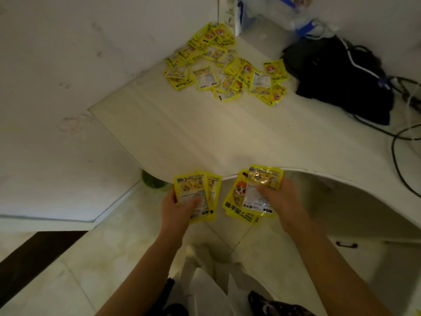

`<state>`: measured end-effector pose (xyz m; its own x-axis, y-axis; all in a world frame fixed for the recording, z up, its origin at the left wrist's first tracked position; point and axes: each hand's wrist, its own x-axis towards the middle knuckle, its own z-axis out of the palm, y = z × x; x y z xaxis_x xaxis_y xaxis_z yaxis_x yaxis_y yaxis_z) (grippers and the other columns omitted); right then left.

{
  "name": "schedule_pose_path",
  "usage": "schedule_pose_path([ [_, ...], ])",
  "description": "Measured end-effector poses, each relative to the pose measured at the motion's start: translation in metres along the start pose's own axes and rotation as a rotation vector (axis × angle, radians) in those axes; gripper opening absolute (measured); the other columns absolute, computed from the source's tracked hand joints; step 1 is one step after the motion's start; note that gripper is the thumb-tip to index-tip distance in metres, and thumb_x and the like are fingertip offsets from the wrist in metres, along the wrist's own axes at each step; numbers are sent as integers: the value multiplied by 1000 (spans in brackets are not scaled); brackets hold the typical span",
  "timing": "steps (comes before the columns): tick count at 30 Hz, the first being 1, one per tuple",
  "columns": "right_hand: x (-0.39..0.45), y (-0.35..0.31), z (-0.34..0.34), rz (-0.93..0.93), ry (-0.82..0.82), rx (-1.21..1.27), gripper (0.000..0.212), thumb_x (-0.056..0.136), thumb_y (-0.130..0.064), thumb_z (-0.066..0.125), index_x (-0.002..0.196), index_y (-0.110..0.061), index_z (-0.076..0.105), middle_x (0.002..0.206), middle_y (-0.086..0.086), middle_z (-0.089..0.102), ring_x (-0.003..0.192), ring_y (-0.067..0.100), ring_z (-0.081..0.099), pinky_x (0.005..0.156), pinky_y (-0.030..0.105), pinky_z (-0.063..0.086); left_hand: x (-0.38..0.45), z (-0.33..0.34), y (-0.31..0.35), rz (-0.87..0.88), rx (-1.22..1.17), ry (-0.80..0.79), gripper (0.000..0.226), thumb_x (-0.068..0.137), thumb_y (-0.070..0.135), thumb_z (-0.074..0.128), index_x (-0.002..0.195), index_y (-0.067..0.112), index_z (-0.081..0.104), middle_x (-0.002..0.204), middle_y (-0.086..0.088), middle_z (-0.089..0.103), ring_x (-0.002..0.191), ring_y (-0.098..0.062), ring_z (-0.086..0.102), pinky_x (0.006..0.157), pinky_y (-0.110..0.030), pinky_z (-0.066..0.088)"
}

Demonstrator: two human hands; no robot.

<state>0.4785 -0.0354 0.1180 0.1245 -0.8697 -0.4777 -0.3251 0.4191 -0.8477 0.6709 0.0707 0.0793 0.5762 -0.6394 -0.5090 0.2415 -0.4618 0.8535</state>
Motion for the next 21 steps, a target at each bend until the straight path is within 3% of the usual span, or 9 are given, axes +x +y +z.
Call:
schedule_pose_path([
  [5,-42,38,-33,61,50,27,24,87,-1,62,84,-24,66,88,3,71,80,18,68,72,33,55,-47,12,-29,-26,12,-42,23,80,5,71,98,17,65,91,-1,73,75,-13,72,59,-29,59],
  [7,-60,54,-48,71,53,17,21,87,-2,62,86,-22,66,87,2,70,78,15,67,67,30,54,-70,18,-45,-37,22,-39,24,80,6,72,100,17,64,93,-3,73,78,-17,72,63,-33,60],
  [13,-122,108,-101,103,104,32,25,85,-1,64,79,-25,64,81,-1,68,73,12,66,66,29,54,-151,41,-93,-37,31,-47,26,80,6,71,103,15,64,91,-1,73,77,-15,72,57,-25,57],
  [21,-206,165,-170,170,247,92,25,86,-3,64,77,-26,62,89,3,70,83,20,68,78,38,56,-227,78,-125,-7,109,-182,21,80,5,71,97,16,64,91,-5,73,80,-20,71,63,-31,57],
])
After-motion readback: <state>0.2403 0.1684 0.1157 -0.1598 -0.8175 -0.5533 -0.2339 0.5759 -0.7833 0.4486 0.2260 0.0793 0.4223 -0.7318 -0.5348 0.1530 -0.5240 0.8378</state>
